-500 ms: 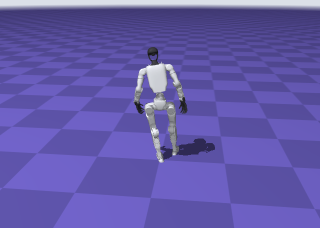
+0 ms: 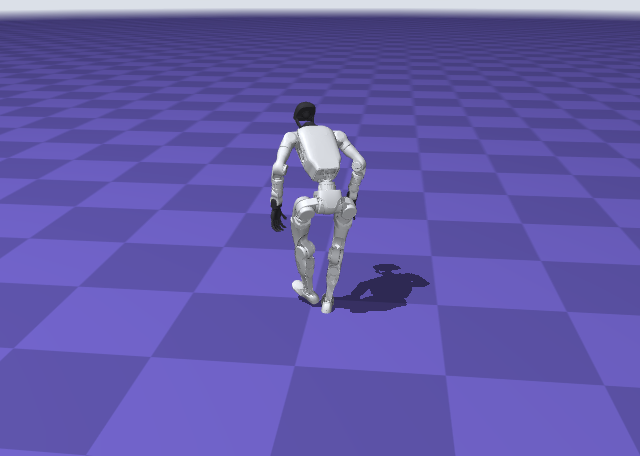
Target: In place motions
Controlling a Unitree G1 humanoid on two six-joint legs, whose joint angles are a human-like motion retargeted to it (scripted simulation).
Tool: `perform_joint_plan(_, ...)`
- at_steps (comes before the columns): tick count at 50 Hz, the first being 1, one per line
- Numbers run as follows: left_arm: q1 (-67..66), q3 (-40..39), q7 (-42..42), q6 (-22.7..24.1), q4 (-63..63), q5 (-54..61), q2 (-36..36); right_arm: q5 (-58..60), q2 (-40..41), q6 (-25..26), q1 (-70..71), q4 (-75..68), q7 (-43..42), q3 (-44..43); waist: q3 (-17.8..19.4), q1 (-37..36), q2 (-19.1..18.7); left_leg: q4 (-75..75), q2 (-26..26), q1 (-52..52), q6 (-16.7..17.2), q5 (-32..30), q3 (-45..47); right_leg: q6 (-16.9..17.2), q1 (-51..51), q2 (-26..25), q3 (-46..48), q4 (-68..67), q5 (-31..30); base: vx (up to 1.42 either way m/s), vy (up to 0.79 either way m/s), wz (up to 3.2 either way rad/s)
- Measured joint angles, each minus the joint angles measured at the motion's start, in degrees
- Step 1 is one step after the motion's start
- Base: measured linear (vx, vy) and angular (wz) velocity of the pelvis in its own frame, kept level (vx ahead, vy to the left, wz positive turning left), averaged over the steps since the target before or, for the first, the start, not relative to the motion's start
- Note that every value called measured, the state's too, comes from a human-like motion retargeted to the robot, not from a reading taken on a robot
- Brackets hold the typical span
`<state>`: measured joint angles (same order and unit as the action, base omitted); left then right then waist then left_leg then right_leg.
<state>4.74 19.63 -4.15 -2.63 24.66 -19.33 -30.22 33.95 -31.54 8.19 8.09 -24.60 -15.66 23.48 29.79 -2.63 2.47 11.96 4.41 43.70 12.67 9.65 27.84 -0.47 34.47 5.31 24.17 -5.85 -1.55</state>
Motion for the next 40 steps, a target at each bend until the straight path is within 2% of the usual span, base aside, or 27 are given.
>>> perform_joint_plan(2, 3.4, 3.3, -0.1, -1.8, -1.0, -5.2, -1.6, 6.1, -2.9, 3.3, 0.0, 4.3, -2.1, -0.1, 0.0, 1.3, -2.1, 0.4, -1.1, 1.8, -5.1, 2.7, 2.8, -0.3, 3.3, -0.3, 2.8, -0.2, 0.0, -0.42, -0.07, 0.38)
perform_joint_plan(3, 4.2, 4.6, -0.8, -3.0, -1.7, -7.8, -2.3, 9.8, -4.3, 4.7, 0.1, 6.4, -2.4, -0.2, 0.0, 1.0, -2.9, -0.1, -2.3, 3.1, -5.3, 1.5, 1.8, -0.7, 4.7, -1.8, 2.7, -0.1, 0.0, -0.39, 0.12, -0.51)
perform_joint_plan(5, 4.4, 4.8, -1.7, -9.0, -4.8, -11.0, -2.9, 15.6, -6.6, 7.0, 0.7, 11.4, -2.7, 0.0, 0.0, 0.5, 0.8, 1.3, -2.9, 9.2, -3.2, 2.3, -1.7, -1.3, 9.1, -2.6, -1.9, 0.1, -0.6, -0.34, 0.13, -1.1)
perform_joint_plan(7, 3.1, 2.6, 0.9, -11.2, -11.2, -10.3, -5.6, 15.4, -7.1, 7.7, 0.7, 14.4, -3.4, -0.3, 0.0, 1.1, 0.6, 1.6, -5.0, 11.2, -3.8, 2.8, 4.3, -1.2, 12.6, -3.3, -1.2, 0.0, -0.6, -0.29, 0.07, -0.3)
perform_joint_plan(10, -0.1, 0.5, 8.9, -8.8, -18.8, -6.0, -9.1, 10.6, -6.9, 7.1, -1.3, 18.0, -2.7, -2.0, 0.0, 0.9, 0.3, 0.6, -4.5, 15.7, -4.6, 3.4, 2.1, -1.4, 17.0, -4.1, 0.0, 0.5, -0.1, -0.2, -0.01, 0.01)
perform_joint_plan(14, -3.3, 0.8, 15.8, -5.0, -21.8, 1.8, -8.4, 6.5, -7.9, 7.3, -4.8, 24.3, -3.6, -5.1, 0.0, 0.2, 0.6, -1.4, -4.4, 20.0, -5.5, 3.7, 3.6, -1.9, 22.3, -4.7, -0.6, 0.7, -0.1, -0.1, -0.01, 0.0)
perform_joint_plan(16, -4.4, 0.3, 16.4, -3.5, -23.6, 3.6, -8.9, 5.6, -8.9, 7.4, -6.3, 28.1, -4.4, -6.9, 0.0, 0.1, 0.6, -2.0, -4.4, 22.1, -5.8, 3.9, 3.8, -2.0, 24.7, -4.8, -0.7, 0.5, -0.1, -0.02, -0.02, 0.09)
perform_joint_plan(25, -5.8, 0.6, 18.0, -4.7, -30.3, 2.5, -11.5, 4.7, -11.7, 9.5, -12.1, 40.0, -6.8, -12.7, 0.0, -0.9, -0.3, -2.9, -4.4, 28.7, -6.6, 4.8, 3.9, -2.5, 31.5, -4.9, -1.6, -0.2, 0.1, 0.0, -0.04, 0.18)
perform_joint_plan(40, -7.4, 0.2, 20.6, -4.2, -34.7, 4.0, -12.9, 3.2, -12.0, 9.8, -15.7, 45.8, -7.7, -16.4, 0.0, -2.1, -1.0, -0.2, -5.0, 32.1, -7.1, 7.1, 2.6, -2.9, 34.2, -5.5, -2.7, -1.8, 0.1, 0.0, 0.0, 0.0)
